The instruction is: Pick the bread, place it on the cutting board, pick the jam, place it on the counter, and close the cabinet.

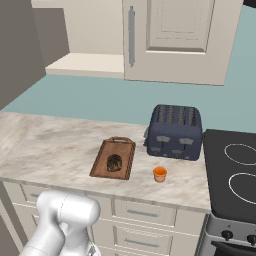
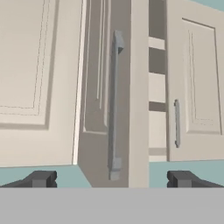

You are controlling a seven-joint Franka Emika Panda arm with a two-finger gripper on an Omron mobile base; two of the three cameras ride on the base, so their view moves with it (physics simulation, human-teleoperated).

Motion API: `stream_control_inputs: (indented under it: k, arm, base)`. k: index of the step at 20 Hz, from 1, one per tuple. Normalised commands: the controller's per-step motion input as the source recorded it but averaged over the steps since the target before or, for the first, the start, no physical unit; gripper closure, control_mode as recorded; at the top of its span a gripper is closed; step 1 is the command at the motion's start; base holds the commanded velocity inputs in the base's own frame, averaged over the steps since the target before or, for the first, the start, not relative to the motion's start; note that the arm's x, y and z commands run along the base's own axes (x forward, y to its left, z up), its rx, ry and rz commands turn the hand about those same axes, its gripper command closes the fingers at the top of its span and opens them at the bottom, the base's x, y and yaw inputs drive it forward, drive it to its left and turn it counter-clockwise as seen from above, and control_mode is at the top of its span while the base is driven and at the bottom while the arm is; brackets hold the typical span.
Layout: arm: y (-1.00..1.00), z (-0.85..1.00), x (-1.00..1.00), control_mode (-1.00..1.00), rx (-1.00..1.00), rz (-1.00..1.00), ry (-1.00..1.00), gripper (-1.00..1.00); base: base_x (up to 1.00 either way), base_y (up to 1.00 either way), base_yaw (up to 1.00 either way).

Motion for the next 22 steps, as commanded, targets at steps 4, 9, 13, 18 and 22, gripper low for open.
stream_control_inputs:
  k: [4, 9, 13, 18, 22]
  arm:
    - [0.07, 0.00, 0.27, -1.00, 0.00, -0.04, 0.00, -1.00]
    - [0.07, 0.00, 0.17, -1.00, 0.00, -0.06, -0.02, -1.00]
    - [0.00, 0.00, 0.05, -1.00, 0.00, -0.13, -0.03, -1.00]
    - [0.00, 0.00, 0.07, -1.00, 0.00, -0.13, -0.04, -1.00]
    - [0.00, 0.00, 0.11, -1.00, 0.00, -0.13, -0.04, -1.00]
  base:
    - [0.00, 0.00, 0.00]
    - [0.00, 0.00, 0.00]
    - [0.00, 0.00, 0.00]
    - [0.00, 0.00, 0.00]
    - [0.00, 0.00, 0.00]
